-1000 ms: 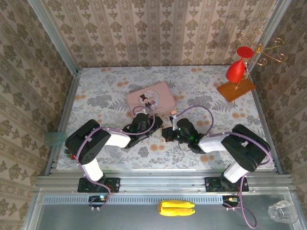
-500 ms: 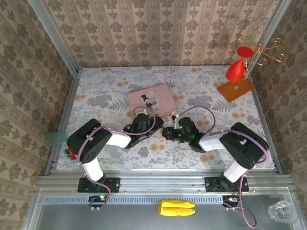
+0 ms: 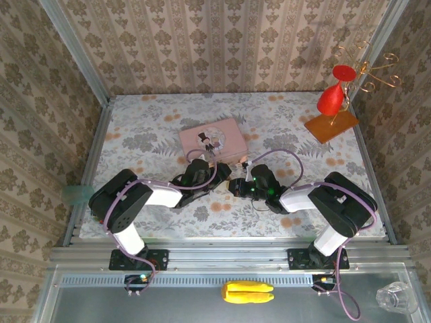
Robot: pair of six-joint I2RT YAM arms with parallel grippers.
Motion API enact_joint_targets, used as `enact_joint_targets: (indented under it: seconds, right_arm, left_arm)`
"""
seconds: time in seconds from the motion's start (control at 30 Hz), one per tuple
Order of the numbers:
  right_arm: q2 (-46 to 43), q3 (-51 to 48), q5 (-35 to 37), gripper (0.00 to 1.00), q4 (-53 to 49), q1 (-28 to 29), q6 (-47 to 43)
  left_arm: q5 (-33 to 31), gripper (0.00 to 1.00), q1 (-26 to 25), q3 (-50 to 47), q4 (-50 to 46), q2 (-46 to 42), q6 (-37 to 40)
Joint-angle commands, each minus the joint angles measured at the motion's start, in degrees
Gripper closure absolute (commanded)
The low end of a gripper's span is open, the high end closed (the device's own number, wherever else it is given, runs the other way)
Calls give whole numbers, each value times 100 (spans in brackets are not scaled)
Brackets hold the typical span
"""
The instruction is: Unlock a padlock with a key
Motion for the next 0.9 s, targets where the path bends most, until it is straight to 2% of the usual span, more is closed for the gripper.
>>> enact_joint_targets:
  seconds: [0.0, 0.1, 0.17, 0.33, 0.53, 0.7, 0.87]
  right_arm:
    - [9, -115, 384, 100, -163, -101, 96]
    - [46, -179, 366, 100, -62, -100, 225]
    - [42, -248, 429, 100, -40, -104, 357]
    - [94, -432, 434, 100, 219, -117, 556]
    - [-14, -364, 466, 100, -43, -118, 412]
    - [-158, -210, 466, 76, -542, -117, 223]
    - [-401, -79, 569, 66, -1195, -144, -57]
  left_arm:
    - [83, 47, 54, -90, -275, -49, -143]
    - [86, 46, 57, -108, -164, -32, -155]
    - [95, 40, 61, -108, -150, -24, -137]
    - [156, 40, 63, -99, -91, 35, -145]
    - [132, 40, 69, -136, -65, 12, -139]
    - [45, 40, 94, -147, -348, -200, 82]
    - [54, 41, 318, -337, -557, -553, 229]
